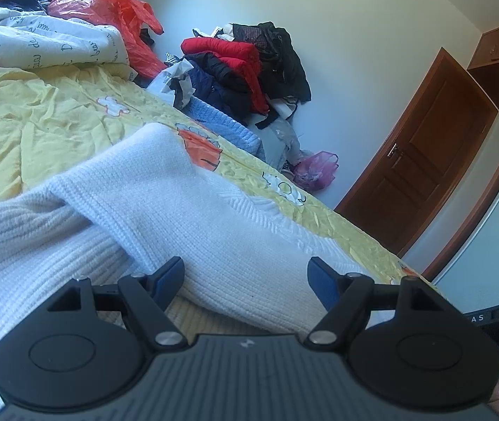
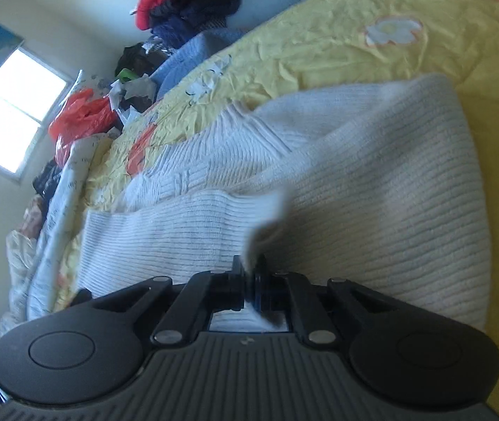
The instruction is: Fold small clothes
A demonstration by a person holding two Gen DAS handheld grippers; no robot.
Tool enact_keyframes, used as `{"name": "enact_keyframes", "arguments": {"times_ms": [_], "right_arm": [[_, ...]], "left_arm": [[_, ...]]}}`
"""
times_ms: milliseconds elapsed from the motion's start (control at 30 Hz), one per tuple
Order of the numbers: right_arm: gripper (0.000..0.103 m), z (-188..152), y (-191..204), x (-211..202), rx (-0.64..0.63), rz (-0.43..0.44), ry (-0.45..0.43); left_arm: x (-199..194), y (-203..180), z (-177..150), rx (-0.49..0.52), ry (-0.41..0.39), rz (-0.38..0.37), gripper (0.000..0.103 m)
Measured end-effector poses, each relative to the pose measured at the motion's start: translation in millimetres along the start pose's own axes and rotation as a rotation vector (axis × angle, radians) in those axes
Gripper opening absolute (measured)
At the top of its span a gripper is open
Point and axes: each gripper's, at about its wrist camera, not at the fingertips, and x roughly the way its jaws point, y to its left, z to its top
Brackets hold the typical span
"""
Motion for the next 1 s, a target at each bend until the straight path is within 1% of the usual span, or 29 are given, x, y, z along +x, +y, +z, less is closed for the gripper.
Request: {"name": "enact_keyframes", "arguments": {"times_ms": [67, 200, 267, 333, 467, 533, 567, 600, 667, 700, 733, 767, 800, 833, 867, 900, 967, 1000], "right_arm": [[0.009, 2, 3, -9, -0.031, -0.009, -0.031], [0.009, 14, 6, -38, -0.064, 0.013, -0.091], [0.009, 20, 1, -52, -0.069, -0.004, -0.119], [0.009, 23, -12, -59, -0.051, -0.031, -0.128], [0.009, 13, -44, -57, 0.000, -0.093, -0.116], [0.008, 4, -56, -48, 0.018, -0.107, -0.102], [0.007, -2, -56, -47, 0.021, -0.103, -0.121], [0.016, -4, -56, -47, 0.030, -0.103, -0.136], [0.024, -5, -56, -50, 0.048, -0.096, -0.147], [0.033, -4, -55, -55, 0.064, -0.095, -0.151], [0.044, -3, -51, -63, 0.079, -0.106, -0.178], [0.044, -3, -46, -73, 0.078, -0.120, -0.231], [0.046, -4, -37, -85, 0.053, -0.138, -0.311], [0.046, -7, -26, -96, 0.005, -0.144, -0.386], [0.046, -8, -16, -102, -0.033, -0.141, -0.434], [0.047, -9, -7, -102, -0.065, -0.128, -0.450], [0.056, -10, 11, -91, -0.132, -0.111, -0.418], [0.062, -11, 21, -80, -0.192, -0.131, -0.399]], "left_arm": [[0, 0, 0, 0.001, 0.000, 0.000, 0.077], [-1, 1, 0, 0.002, -0.002, -0.006, 0.077], [-1, 0, -1, 0.004, -0.004, -0.010, 0.077], [0, 0, -1, 0.006, -0.003, -0.016, 0.077], [0, 0, -1, 0.010, -0.003, -0.020, 0.077], [0, 0, -1, 0.011, -0.001, -0.017, 0.077], [0, -1, -1, 0.013, -0.001, -0.015, 0.077], [1, -2, -1, 0.017, 0.001, -0.013, 0.077], [4, -3, 0, 0.030, 0.022, -0.006, 0.079], [5, -5, 2, 0.044, 0.041, 0.000, 0.079], [4, -9, 5, 0.070, 0.062, 0.007, 0.079], [2, -12, 9, 0.098, 0.079, 0.017, 0.079], [-1, -16, 14, 0.122, 0.087, 0.027, 0.079], [-2, -20, 20, 0.150, 0.090, 0.030, 0.079], [-1, -26, 27, 0.181, 0.093, 0.036, 0.079], [2, -32, 34, 0.217, 0.099, 0.044, 0.079], [18, -45, 45, 0.317, 0.110, 0.080, 0.079], [28, -49, 47, 0.367, 0.118, 0.098, 0.079]]}}
